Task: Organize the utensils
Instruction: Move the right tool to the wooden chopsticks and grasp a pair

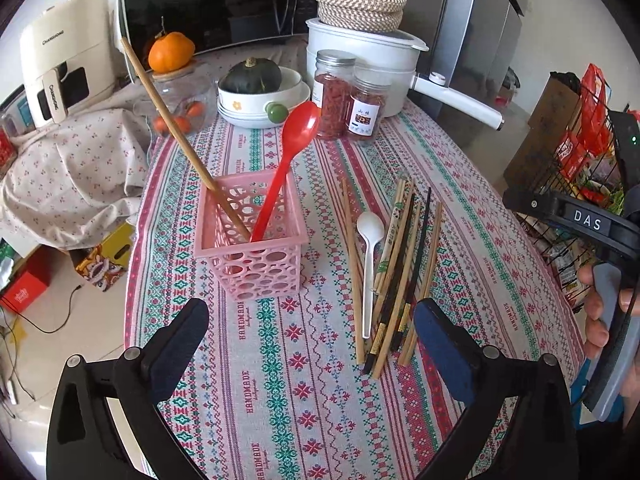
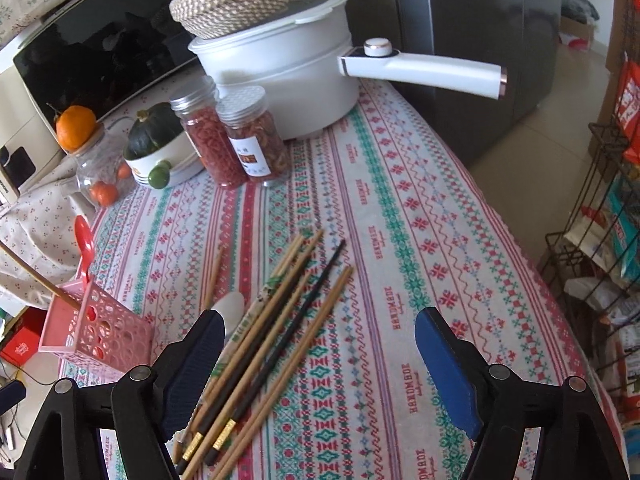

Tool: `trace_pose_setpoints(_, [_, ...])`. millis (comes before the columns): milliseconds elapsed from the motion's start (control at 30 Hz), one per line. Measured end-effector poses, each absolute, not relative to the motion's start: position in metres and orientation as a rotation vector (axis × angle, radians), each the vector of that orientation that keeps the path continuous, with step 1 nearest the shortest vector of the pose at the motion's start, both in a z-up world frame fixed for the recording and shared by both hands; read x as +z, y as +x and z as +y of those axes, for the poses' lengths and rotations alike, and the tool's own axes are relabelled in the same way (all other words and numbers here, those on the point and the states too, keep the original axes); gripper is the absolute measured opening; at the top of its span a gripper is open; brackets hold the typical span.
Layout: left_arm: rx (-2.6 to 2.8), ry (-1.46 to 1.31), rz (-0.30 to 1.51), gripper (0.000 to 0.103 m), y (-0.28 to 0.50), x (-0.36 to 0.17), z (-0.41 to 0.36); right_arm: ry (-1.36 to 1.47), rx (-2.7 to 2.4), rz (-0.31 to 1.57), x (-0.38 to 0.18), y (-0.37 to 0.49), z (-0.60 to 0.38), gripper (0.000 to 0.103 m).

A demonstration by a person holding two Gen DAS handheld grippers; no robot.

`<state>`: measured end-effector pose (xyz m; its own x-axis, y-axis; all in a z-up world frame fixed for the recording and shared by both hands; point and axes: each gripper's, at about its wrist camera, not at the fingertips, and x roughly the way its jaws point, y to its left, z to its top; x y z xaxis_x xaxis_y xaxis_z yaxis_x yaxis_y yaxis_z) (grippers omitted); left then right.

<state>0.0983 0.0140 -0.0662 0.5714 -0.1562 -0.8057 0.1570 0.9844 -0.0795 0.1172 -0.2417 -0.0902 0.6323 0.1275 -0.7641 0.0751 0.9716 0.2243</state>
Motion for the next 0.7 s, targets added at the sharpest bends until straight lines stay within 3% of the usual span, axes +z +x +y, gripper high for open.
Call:
trace_pose_setpoints(433, [-0.175,-0.050,0.984,0.103,0.103,-0.078,0.032,0.257,-0.042,1.157,-0.162,0.154,-0.246,0.083])
trace_pose_setpoints(700, [-0.162,-0.053,0.981,0.103,0.104,-0.079,0.039,0.211,-0.098,1.227,-0.191,0.179,-0.229,0.083])
